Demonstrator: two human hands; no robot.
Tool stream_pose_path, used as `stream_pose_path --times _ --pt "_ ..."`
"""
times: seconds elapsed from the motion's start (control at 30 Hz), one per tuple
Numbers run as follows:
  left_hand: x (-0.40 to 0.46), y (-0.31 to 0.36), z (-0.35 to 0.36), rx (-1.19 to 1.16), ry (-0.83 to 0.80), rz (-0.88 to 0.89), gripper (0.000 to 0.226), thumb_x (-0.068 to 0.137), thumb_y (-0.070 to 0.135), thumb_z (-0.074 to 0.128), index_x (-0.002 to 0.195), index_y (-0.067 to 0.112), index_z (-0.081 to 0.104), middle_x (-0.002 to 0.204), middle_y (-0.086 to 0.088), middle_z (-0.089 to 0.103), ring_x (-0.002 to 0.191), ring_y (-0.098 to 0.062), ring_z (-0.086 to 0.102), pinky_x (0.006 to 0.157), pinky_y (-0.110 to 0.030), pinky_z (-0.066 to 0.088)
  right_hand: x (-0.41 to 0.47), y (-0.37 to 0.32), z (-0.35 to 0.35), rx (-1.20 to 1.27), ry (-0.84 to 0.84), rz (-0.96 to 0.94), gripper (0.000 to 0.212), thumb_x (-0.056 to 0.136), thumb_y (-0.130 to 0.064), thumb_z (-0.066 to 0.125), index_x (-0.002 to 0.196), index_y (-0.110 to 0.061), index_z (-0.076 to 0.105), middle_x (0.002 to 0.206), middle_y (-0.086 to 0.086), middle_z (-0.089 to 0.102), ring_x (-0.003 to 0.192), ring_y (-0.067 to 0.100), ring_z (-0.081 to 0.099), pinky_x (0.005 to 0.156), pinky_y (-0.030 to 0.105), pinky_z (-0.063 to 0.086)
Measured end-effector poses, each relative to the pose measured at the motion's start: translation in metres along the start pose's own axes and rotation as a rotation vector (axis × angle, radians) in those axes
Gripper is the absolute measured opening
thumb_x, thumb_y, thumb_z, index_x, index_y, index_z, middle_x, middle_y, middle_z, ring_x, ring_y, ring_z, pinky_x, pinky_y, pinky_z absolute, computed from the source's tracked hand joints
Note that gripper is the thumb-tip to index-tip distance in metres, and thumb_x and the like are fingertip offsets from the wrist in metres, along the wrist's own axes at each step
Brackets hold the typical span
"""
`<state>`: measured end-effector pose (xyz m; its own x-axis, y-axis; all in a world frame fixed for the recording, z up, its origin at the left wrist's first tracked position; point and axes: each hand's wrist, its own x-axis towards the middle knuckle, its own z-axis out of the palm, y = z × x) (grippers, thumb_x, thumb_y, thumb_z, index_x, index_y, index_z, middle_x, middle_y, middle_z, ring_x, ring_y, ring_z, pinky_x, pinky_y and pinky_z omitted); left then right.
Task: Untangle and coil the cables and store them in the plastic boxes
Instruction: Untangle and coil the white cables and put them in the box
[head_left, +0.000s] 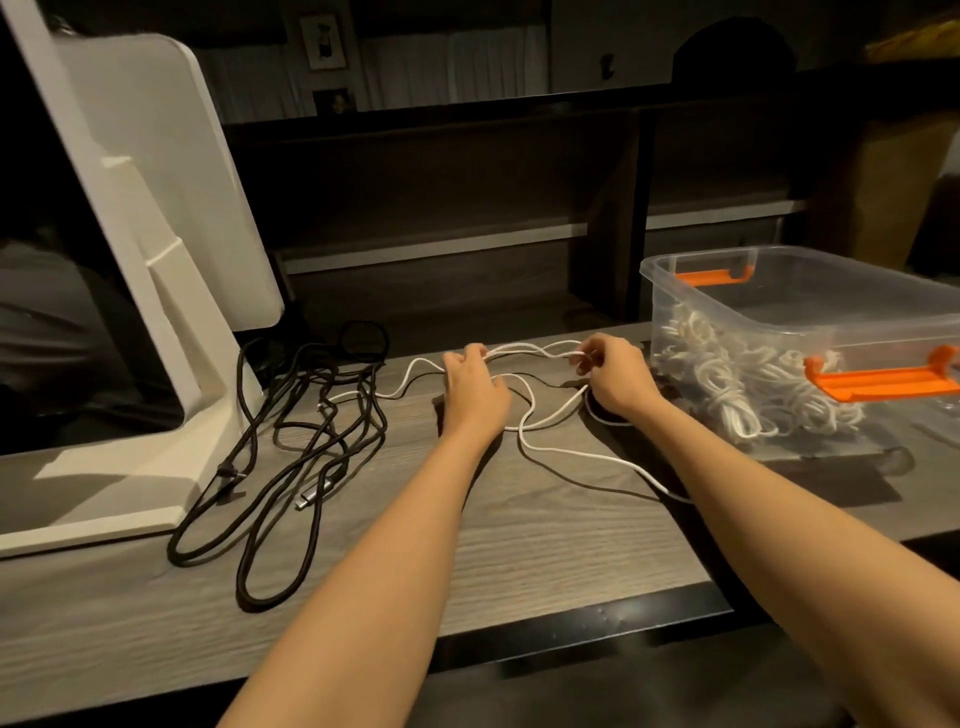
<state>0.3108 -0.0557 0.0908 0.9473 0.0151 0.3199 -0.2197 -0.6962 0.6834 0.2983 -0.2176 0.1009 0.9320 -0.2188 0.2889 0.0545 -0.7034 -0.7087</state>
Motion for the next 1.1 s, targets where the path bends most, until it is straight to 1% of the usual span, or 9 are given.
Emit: stream_pose_path --times 0.13,0.23,0.37,0.5,0.63,0.7,0.8,0.93,1.1 --pt "-0.003 0.002 -0.006 0.318 0.205 0.182 0.031 0.1 0.027 0.051 0.127 0.015 0.058 0.127 -0.008 0.037 0.116 -0.021 0.037 0.093 -0.029 0.037 -0.005 -0.003 0.002 0.115 0.039 -0.095 0.024 0.094 0.006 0.044 0.102 -0.008 0.062 0.094 0.002 0.064 0.094 0.017 0.061 0.089 0.035 0.051" --pt "-0.002 0.006 -0.002 0.325 0.181 0.242 0.032 0.103 0.03 0.043 0.122 0.013 0.062 0.124 -0.007 0.048 0.116 -0.022 0.042 0.097 -0.034 0.035 -0.01 -0.003 0.002 0.107 0.044 -0.175 0.022 0.093 0.003 0.049 0.097 -0.013 0.064 0.092 0.001 0.066 0.091 0.016 0.063 0.085 0.035 0.055" --pt "0.0 0.008 -0.001 0.113 0.036 0.109 0.025 0.106 0.02 0.032 0.111 0.011 0.054 0.094 -0.005 0.06 0.088 -0.023 0.059 0.076 -0.039 0.05 -0.013 -0.004 -0.001 0.021 0.158 -0.284 0.021 0.091 -0.001 0.058 0.107 -0.009 0.069 0.098 0.007 0.069 0.093 0.018 0.064 0.086 0.032 0.054" --pt "0.0 0.018 -0.007 -0.366 -0.077 -0.042 0.017 0.107 0.023 0.025 0.106 0.015 0.04 0.076 0.0 0.046 0.062 -0.012 0.041 0.058 -0.028 0.036 -0.015 -0.005 -0.003 -0.156 0.294 -0.387 0.026 0.09 0.0 0.059 0.114 -0.009 0.067 0.102 0.012 0.07 0.095 0.027 0.065 0.083 0.042 0.054" --pt "-0.003 0.02 -0.02 -0.99 -0.34 -0.236 0.019 0.107 0.018 0.029 0.095 0.015 0.043 0.074 -0.002 0.047 0.062 -0.012 0.042 0.063 -0.026 0.043 -0.017 -0.006 -0.005 -0.291 0.327 -0.501 0.025 0.09 -0.001 0.061 0.113 -0.007 0.068 0.103 0.015 0.071 0.096 0.034 0.065 0.081 0.046 0.055" --pt "-0.003 0.016 -0.024 -1.153 -0.399 -0.285 0.02 0.106 0.02 0.031 0.093 0.016 0.045 0.073 -0.001 0.045 0.059 -0.011 0.036 0.062 -0.026 0.036 -0.018 -0.007 -0.007 -0.326 0.313 -0.535 0.022 0.091 -0.005 0.06 0.112 -0.006 0.069 0.103 0.015 0.071 0.095 0.036 0.065 0.079 0.048 0.055" --pt "-0.003 0.015 -0.023 -1.291 -0.375 -0.355 0.024 0.106 0.024 0.032 0.092 0.015 0.049 0.07 0.0 0.043 0.056 -0.009 0.028 0.058 -0.023 0.024 -0.019 -0.011 -0.008 -0.375 0.26 -0.587 0.018 0.093 -0.009 0.058 0.107 -0.006 0.07 0.098 0.015 0.071 0.09 0.034 0.065 0.075 0.045 0.054" --pt "-0.003 0.021 -0.023 -1.259 -0.381 -0.324 0.043 0.107 0.032 0.027 0.107 0.007 0.062 0.072 0.001 0.039 0.059 -0.007 0.029 0.056 -0.021 0.026 -0.023 -0.019 -0.006 -0.445 0.175 -0.641 0.016 0.092 -0.015 0.06 0.102 -0.007 0.07 0.097 0.011 0.069 0.09 0.028 0.063 0.071 0.043 0.054" --pt "-0.007 0.025 -0.021 -1.229 -0.296 -0.346 0.044 0.106 0.036 0.029 0.086 0.013 0.06 0.086 -0.004 0.053 0.079 -0.012 0.05 0.078 -0.026 0.041 -0.024 -0.017 -0.001 -0.475 0.159 -0.569 0.017 0.092 -0.02 0.06 0.107 -0.016 0.065 0.105 0.001 0.064 0.096 0.018 0.053 0.064 0.026 0.042"
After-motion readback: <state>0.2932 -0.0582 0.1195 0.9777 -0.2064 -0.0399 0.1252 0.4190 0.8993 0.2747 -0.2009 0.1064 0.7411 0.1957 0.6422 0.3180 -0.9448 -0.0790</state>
